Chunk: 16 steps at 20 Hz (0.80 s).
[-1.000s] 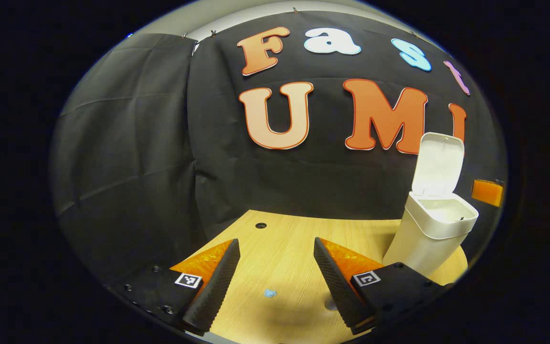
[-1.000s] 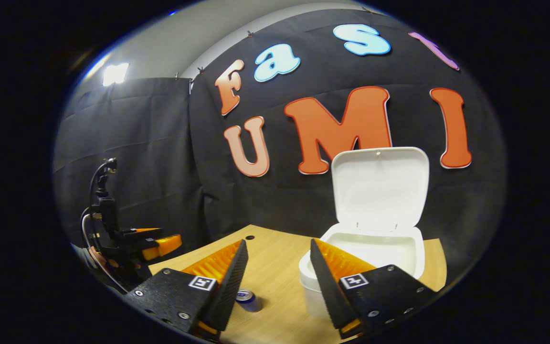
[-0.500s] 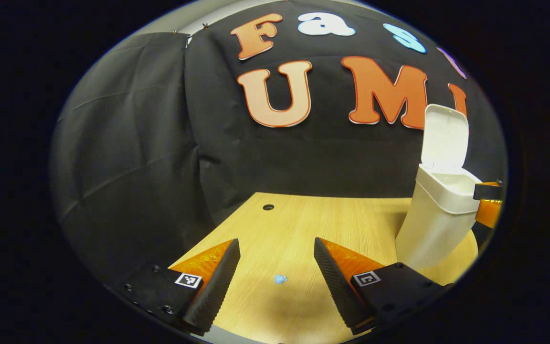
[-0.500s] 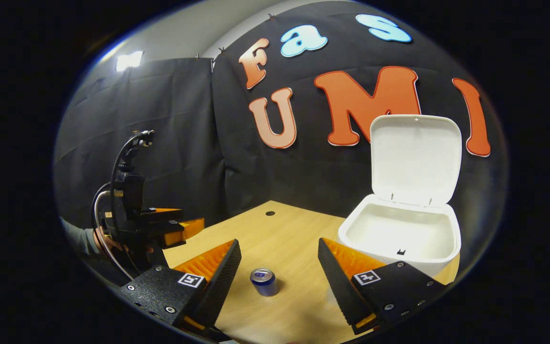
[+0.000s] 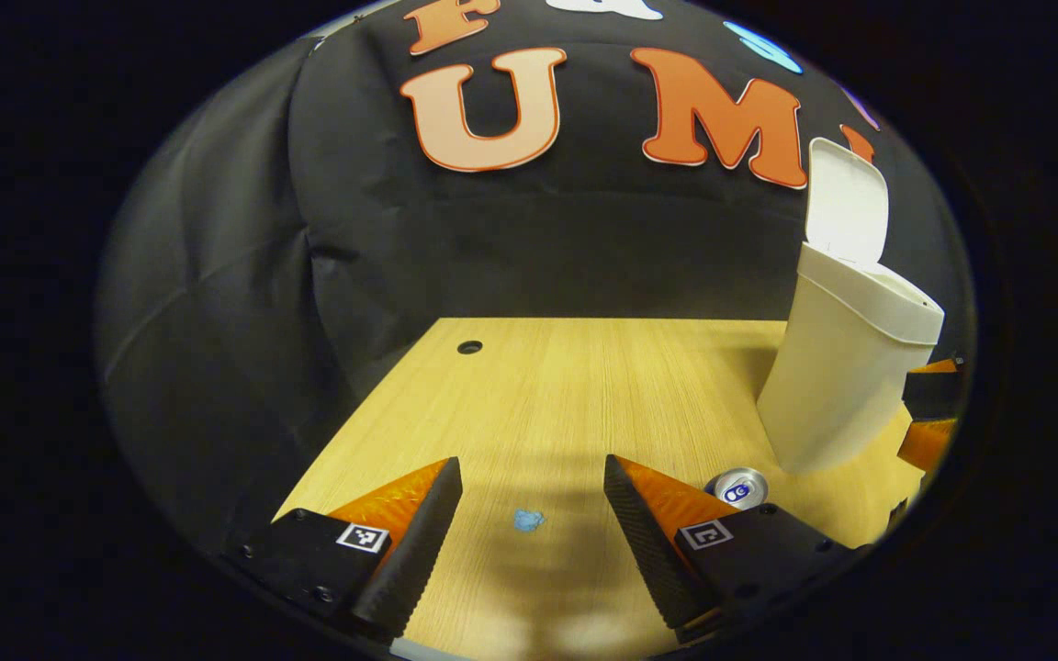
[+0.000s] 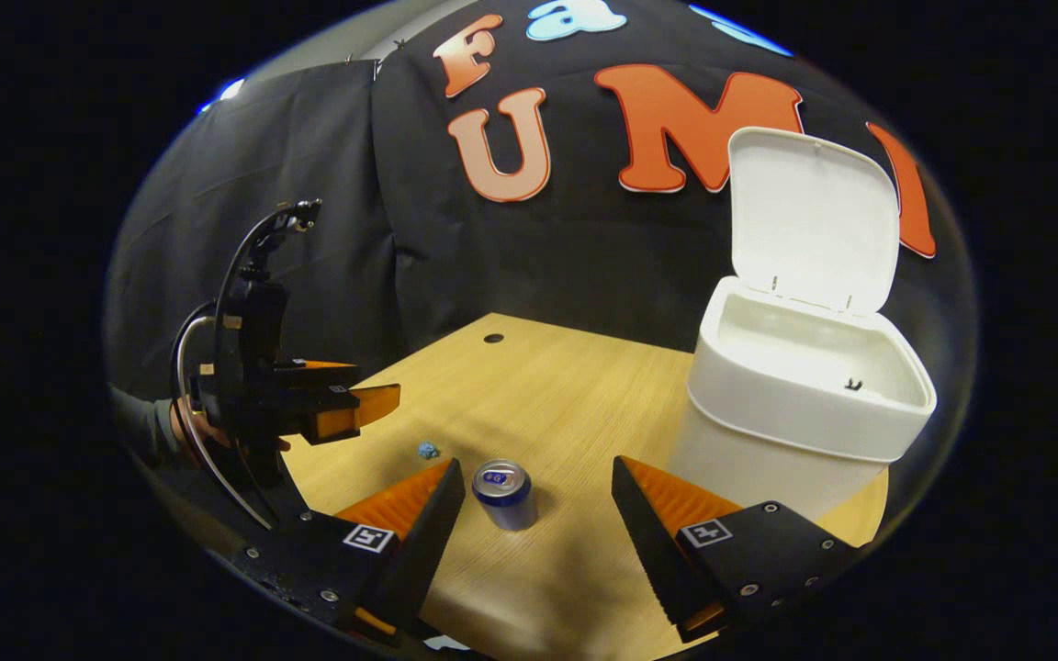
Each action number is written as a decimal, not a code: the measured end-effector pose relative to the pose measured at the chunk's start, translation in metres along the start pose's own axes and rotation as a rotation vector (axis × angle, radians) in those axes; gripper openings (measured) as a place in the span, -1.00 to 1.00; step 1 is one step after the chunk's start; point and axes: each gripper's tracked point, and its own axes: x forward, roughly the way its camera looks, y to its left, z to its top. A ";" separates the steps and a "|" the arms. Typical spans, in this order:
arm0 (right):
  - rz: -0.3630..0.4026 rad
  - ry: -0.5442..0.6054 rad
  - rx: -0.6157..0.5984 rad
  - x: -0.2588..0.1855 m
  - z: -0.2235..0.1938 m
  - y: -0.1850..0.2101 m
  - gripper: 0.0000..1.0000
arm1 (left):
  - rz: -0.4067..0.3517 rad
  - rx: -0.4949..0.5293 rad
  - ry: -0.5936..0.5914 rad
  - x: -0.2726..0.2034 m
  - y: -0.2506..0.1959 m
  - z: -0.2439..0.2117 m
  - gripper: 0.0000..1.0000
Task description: Press the lid of the desktop garbage bin to open it, pick up the crumpled paper on the desktop and throw it into the bin, then pick up the pop can on the desktop and drop it into the bin, and finally close the garbage bin lid.
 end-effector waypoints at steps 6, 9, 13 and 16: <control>-0.054 0.074 0.072 0.024 -0.023 0.020 0.94 | -0.092 0.039 0.161 0.044 0.007 -0.049 0.99; -0.090 0.125 0.071 0.034 -0.042 0.024 0.94 | -0.134 0.053 0.238 0.064 0.007 -0.069 0.99; -0.123 0.186 0.089 0.048 -0.068 0.035 0.95 | -0.172 0.084 0.330 0.093 -0.001 -0.102 0.99; -0.147 0.215 0.104 0.061 -0.082 0.040 0.95 | -0.189 0.089 0.372 0.106 -0.006 -0.112 0.99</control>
